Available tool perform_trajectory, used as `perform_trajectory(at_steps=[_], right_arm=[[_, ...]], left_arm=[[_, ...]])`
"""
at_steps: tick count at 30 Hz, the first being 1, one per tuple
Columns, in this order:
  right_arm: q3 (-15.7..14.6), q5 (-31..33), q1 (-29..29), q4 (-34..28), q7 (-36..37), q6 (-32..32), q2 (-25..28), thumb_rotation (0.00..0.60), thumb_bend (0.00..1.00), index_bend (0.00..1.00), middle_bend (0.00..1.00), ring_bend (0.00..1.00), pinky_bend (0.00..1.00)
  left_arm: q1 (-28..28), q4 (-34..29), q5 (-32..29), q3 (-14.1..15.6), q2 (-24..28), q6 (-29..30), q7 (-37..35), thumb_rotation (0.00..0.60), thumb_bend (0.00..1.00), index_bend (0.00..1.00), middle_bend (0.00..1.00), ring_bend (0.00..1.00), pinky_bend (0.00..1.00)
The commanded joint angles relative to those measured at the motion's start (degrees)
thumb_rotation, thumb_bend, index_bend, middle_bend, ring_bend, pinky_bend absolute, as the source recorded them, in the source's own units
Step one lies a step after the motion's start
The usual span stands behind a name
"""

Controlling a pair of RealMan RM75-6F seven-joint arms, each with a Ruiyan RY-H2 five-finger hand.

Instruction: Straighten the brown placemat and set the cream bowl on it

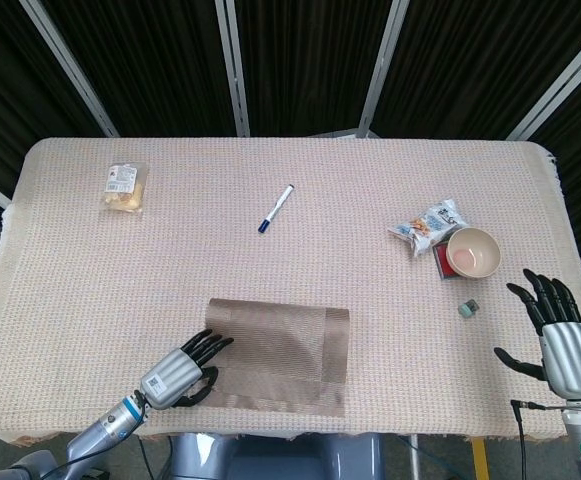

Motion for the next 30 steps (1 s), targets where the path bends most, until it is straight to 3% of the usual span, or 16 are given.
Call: perform_trajectory(at_steps=[1, 4, 9, 15, 22, 30], right_arm=[[-0.01, 0.00, -0.02, -0.04, -0.01, -0.01, 0.04, 0.600, 0.00, 0.16, 0.00, 0.00, 0.00], [0.00, -0.07, -0.01, -0.13, -0.04, -0.01, 0.05, 0.600, 0.00, 0.16, 0.00, 0.00, 0.00], [-0.08, -0.07, 0.01, -0.11, -0.35, -0.18, -0.14, 0.600, 0.00, 0.16, 0.00, 0.00, 0.00], [0.14, 0.07, -0.04, 0.05, -0.50, 0.04, -0.16, 0.600, 0.00, 0.16, 0.00, 0.00, 0.00], [0.62, 0.62, -0.27, 0.23, -0.49, 0.58, -0.04, 0.600, 0.00, 0.16, 0.00, 0.00, 0.00], [1.17, 2.13, -0.18, 0.73, -0.49, -0.18, -0.12, 0.600, 0.00, 0.16, 0.00, 0.00, 0.00]], left_arm=[[-0.16, -0.86, 0.04, -0.33, 0.40, 0.55, 0.26, 0.600, 0.40, 0.60, 0.00, 0.00, 0.00], [-1.06, -3.89, -0.60, -2.27, 1.45, 1.38, 0.24, 0.600, 0.40, 0.62, 0.00, 0.00, 0.00], [-4.05, -12.06, -4.43, -6.48, 4.51, -2.56, 1.20, 0.600, 0.40, 0.62, 0.00, 0.00, 0.00], [-8.70, -19.27, -12.23, -14.09, 6.61, -9.93, 5.07, 0.600, 0.40, 0.62, 0.00, 0.00, 0.00], [-14.24, -19.64, -22.03, -22.52, 6.36, -17.47, 9.55, 0.600, 0.42, 0.64, 0.00, 0.00, 0.00], [-19.37, -14.90, -31.56, -29.41, 5.95, -22.72, 12.61, 0.600, 0.43, 0.65, 0.00, 0.00, 0.00]])
